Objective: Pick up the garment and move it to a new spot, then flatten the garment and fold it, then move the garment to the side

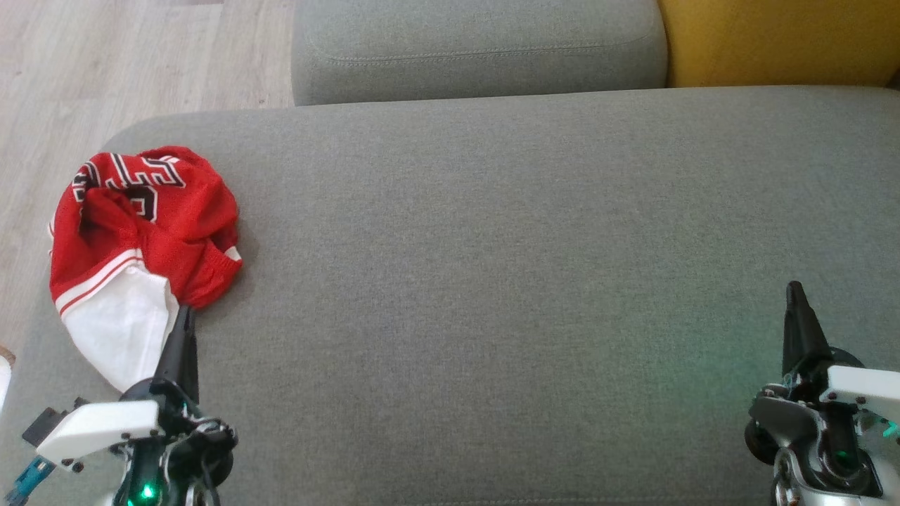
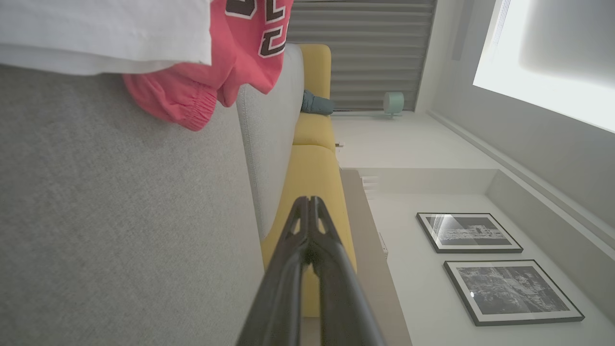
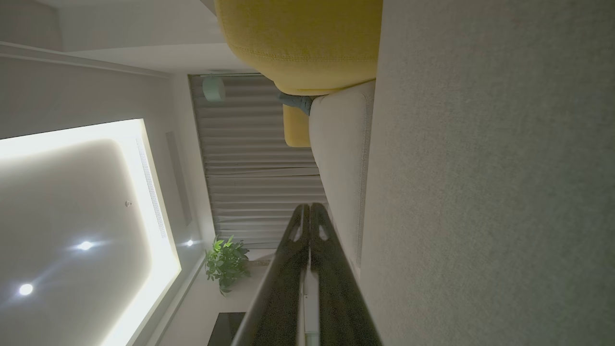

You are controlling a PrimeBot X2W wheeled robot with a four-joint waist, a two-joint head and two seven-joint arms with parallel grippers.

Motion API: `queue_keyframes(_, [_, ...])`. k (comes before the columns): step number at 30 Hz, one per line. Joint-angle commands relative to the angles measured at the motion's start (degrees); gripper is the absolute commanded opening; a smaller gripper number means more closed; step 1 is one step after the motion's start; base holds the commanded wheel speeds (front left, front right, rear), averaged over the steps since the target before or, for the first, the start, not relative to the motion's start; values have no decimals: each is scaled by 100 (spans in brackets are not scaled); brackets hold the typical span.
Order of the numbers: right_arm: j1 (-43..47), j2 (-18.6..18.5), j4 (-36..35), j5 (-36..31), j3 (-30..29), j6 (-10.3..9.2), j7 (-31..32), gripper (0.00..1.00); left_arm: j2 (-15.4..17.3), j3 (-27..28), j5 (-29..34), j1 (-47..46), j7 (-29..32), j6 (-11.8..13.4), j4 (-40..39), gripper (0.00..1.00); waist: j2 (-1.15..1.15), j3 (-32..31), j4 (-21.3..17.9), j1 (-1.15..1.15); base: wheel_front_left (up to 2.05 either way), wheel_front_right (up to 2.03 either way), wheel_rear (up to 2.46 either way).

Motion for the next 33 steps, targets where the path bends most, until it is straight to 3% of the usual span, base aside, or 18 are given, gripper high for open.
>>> queue_keyframes(1, [-115, -32, -218, 43, 123, 39, 33, 0, 68, 192, -11, -299, 43, -40, -204, 0, 0, 0, 0, 0, 0, 0, 0])
queue_keyframes(7, [-115, -32, -218, 43, 123, 39, 33, 0, 68, 192, -11, -299, 43, -40, -204, 0, 0, 0, 0, 0, 0, 0, 0])
queue_keyframes(8, [0, 2, 26, -1, 0, 0, -1, 100, -4, -3, 0, 3, -3, 4, 25, 100, 0, 0, 0, 0, 0, 0, 0])
queue_keyframes(21, [35, -35, 245, -174, 158, -3, -144, 100, -52, -15, 223, 118, -172, 3, 286, 100, 0, 24, 5, 0, 0, 0, 0])
queue_keyframes(33, [-119, -123, 284, -997, 428, 1, -370, 100, -40, -4, 1160, 49, -373, 30, 251, 100, 0, 64, 3, 0, 0, 0, 0])
